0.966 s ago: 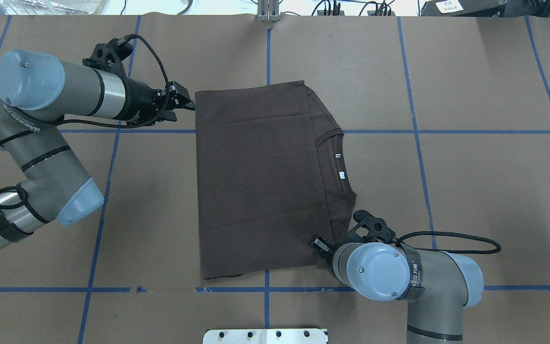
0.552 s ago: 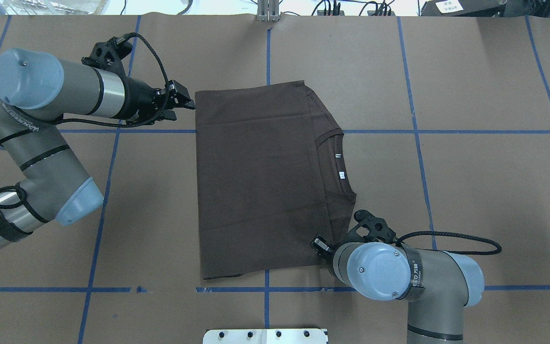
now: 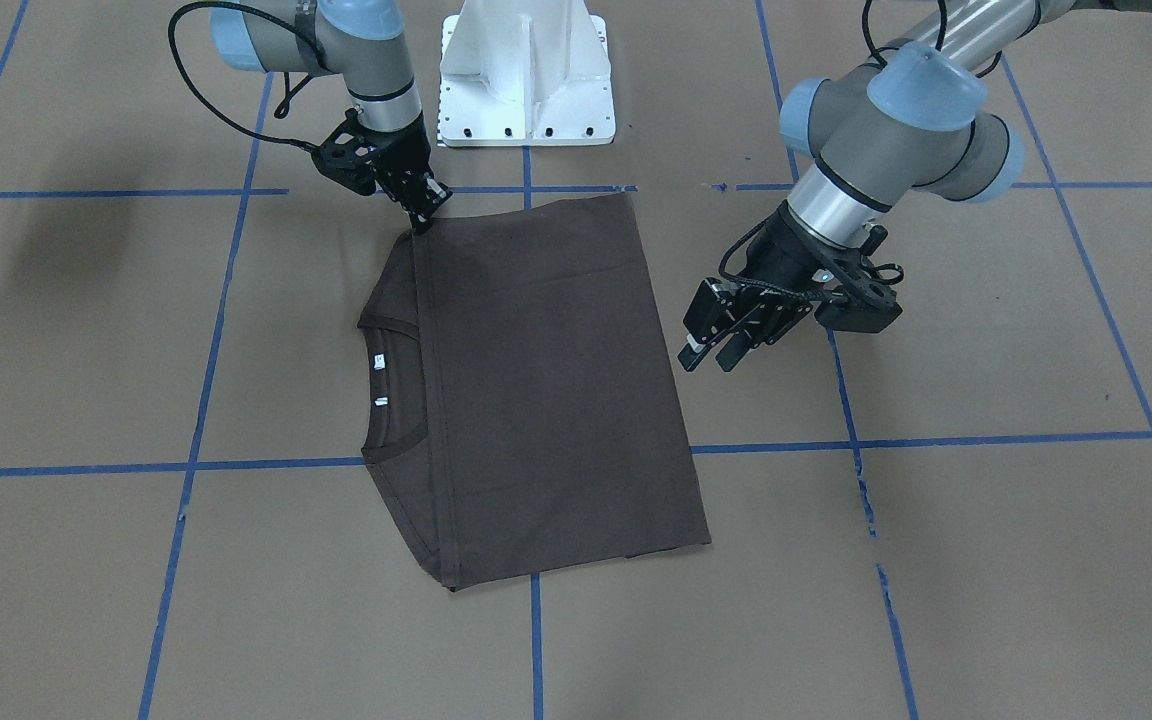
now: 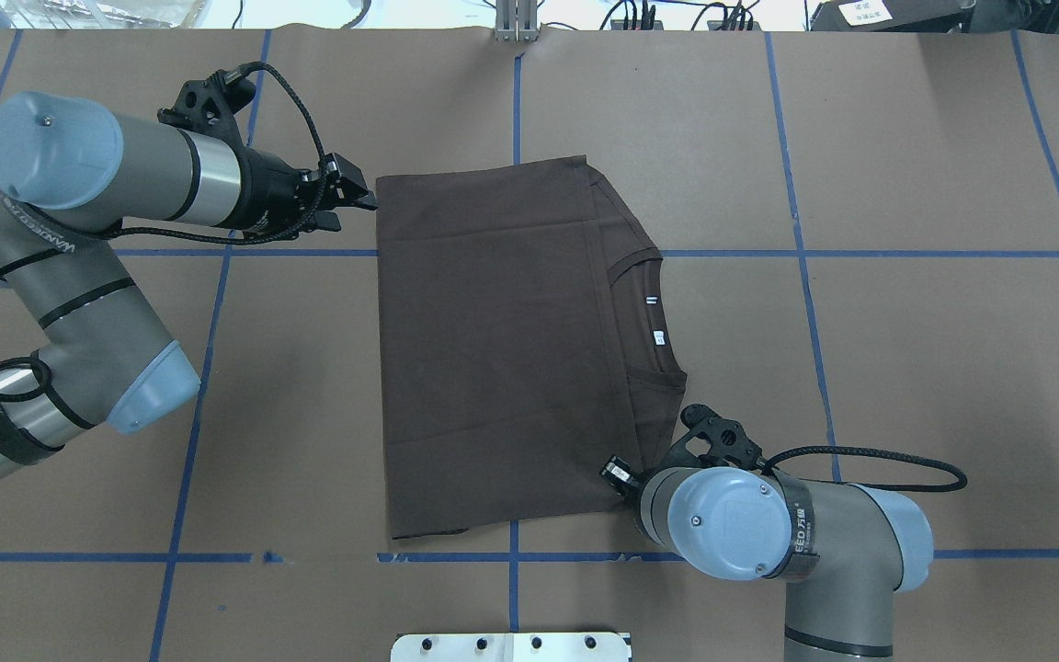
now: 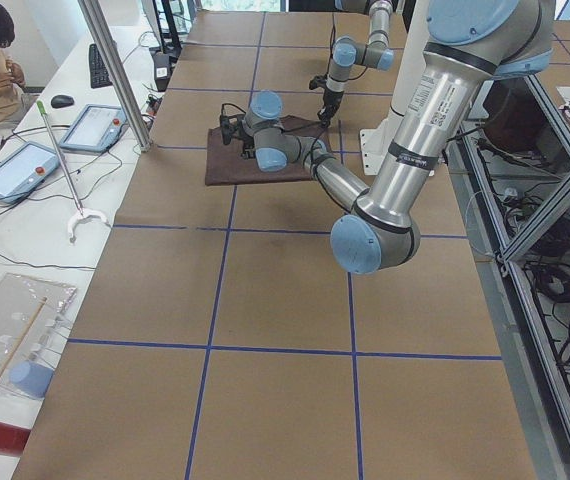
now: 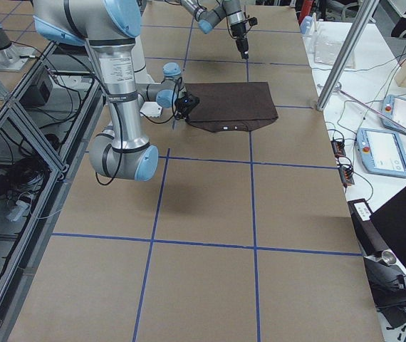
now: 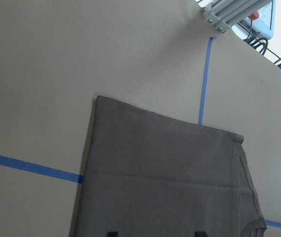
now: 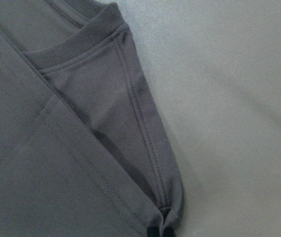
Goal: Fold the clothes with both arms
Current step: 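Lower the left gripper to the other near corner while the right gripper holds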
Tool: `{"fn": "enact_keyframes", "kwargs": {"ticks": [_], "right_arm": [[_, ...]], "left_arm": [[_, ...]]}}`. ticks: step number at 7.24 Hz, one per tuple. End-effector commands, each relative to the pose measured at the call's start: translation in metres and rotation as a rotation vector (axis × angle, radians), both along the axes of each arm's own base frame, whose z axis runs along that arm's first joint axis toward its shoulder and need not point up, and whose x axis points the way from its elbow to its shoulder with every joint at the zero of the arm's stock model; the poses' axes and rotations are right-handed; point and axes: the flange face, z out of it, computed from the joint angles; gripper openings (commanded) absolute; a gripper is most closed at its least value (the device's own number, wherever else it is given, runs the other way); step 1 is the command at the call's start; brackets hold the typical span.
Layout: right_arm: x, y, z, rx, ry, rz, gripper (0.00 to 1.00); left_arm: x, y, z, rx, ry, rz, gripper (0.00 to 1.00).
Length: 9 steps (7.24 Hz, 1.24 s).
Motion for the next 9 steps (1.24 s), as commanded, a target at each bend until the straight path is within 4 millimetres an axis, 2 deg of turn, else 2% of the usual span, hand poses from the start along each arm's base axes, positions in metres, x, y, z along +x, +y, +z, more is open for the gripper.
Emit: {"fn": "enact_keyframes", "kwargs": {"ticks": [1,2,3,4,5,6,7,8,9], "right_arm": [[0.009,0.001,-0.017,0.006,-0.035,0.001,0.0],[0.013,0.002,-0.021,0.008,-0.046,0.001,0.0],[0.019,0.003,-0.025,0.009,-0.057,-0.001,0.0],[0.02,0.004,-0.026,0.009,-0.06,-0.004,0.0],[0.02,0.004,-0.026,0.008,-0.06,-0.005,0.0],[0.02,0.004,-0.025,0.008,-0.059,-0.005,0.0],[0.02,0.004,-0.025,0.008,-0.059,-0.005,0.0],[0.019,0.005,-0.025,0.007,-0.057,-0.007,0.0],[0.02,0.004,-0.025,0.008,-0.059,-0.005,0.0]], "left_arm": [[-0.004,0.013,-0.013,-0.081,0.035,-0.017,0.61],[0.003,0.059,0.0,-0.201,0.017,0.0,0.61],[0.011,0.131,-0.002,-0.214,0.018,-0.028,0.61],[0.038,0.188,0.009,-0.325,0.035,-0.032,0.61],[0.07,0.23,0.011,-0.36,0.037,-0.03,0.61],[0.097,0.263,0.02,-0.383,0.013,-0.02,0.61],[0.122,0.287,0.032,-0.409,-0.012,-0.007,0.61],[0.129,0.296,0.038,-0.414,-0.025,0.008,0.61],[0.135,0.297,0.044,-0.416,-0.04,0.008,0.61]]}}
